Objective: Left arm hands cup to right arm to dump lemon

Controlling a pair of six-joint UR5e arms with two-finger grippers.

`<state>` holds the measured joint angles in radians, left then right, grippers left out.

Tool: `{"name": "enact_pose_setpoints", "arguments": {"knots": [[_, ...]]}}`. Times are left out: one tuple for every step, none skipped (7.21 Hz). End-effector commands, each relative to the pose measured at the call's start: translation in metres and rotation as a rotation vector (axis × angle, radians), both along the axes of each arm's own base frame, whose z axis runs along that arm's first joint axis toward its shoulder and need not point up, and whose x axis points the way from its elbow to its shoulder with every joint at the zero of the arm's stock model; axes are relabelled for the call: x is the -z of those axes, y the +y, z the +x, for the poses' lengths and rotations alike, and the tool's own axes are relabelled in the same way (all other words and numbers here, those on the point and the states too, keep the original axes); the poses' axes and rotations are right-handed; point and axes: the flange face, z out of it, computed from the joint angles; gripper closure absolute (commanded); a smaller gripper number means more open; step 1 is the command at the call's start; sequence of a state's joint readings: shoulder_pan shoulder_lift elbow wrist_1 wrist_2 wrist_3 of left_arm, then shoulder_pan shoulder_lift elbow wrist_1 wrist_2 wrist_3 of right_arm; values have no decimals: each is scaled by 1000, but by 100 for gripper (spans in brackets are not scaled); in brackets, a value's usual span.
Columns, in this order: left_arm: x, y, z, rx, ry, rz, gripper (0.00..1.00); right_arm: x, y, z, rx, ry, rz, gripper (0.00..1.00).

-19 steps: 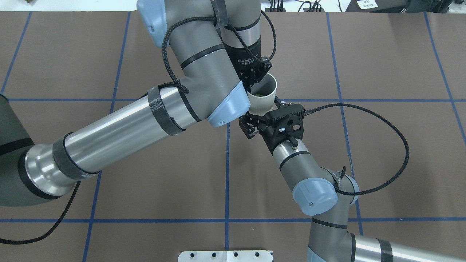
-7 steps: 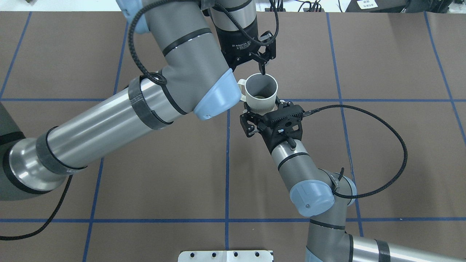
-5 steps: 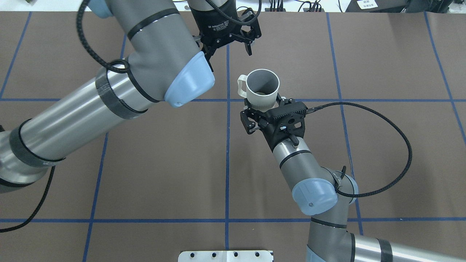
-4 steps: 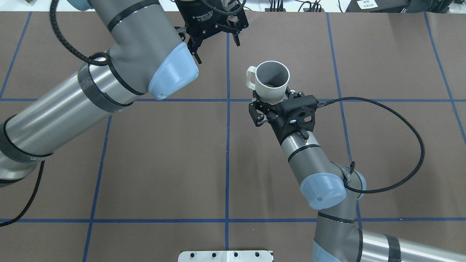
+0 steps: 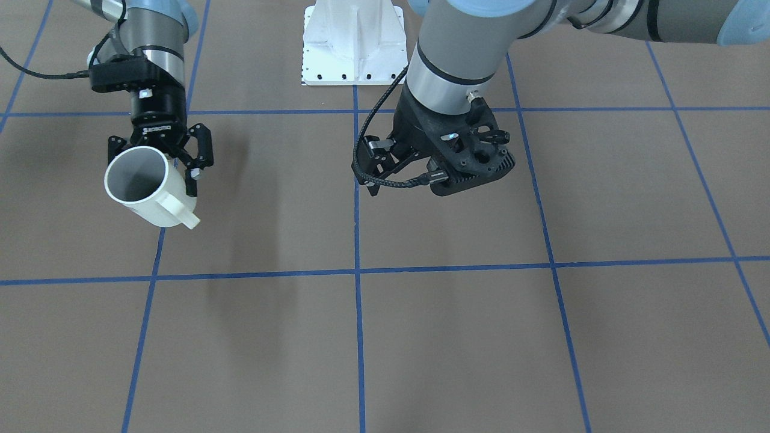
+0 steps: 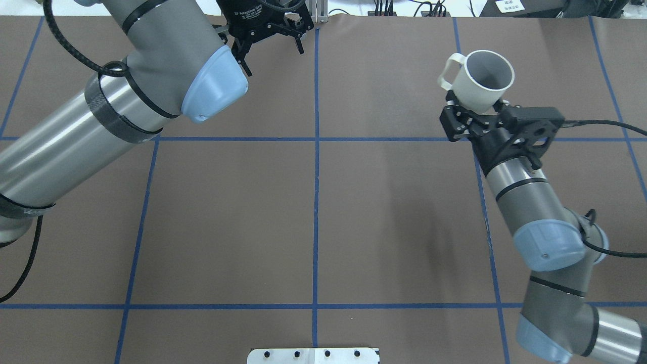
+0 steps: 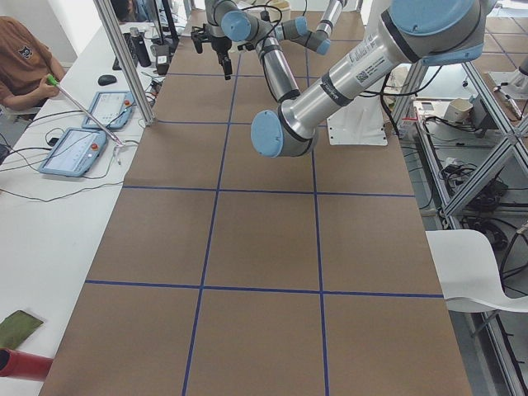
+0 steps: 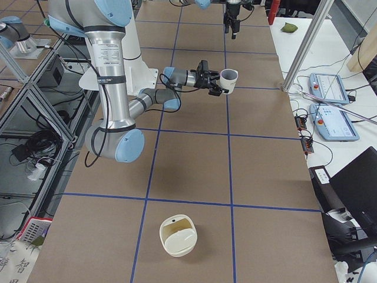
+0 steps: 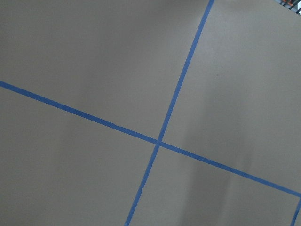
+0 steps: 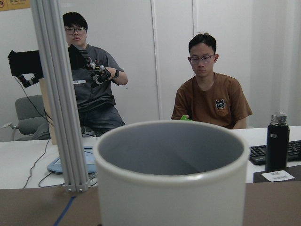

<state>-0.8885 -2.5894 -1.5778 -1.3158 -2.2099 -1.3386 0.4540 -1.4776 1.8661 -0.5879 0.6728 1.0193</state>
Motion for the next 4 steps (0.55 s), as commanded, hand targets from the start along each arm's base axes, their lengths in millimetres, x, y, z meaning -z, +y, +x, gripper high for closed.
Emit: {"name": "enact_pose_setpoints", "arguments": {"knots": [[-11,-9,11,-6,-19,8,0,-71,8,70,-61,-2,-38,71],[-11,-9,11,-6,-19,8,0,-100,12,89,-78,46,-67,71],[-13,-9,13,-6,-21,4,0,-111,10,104,-118,-43,-97,73],[-13,-9,13,-7,-22,4,0,-139,21,123,-135,-122,-108,74]]}}
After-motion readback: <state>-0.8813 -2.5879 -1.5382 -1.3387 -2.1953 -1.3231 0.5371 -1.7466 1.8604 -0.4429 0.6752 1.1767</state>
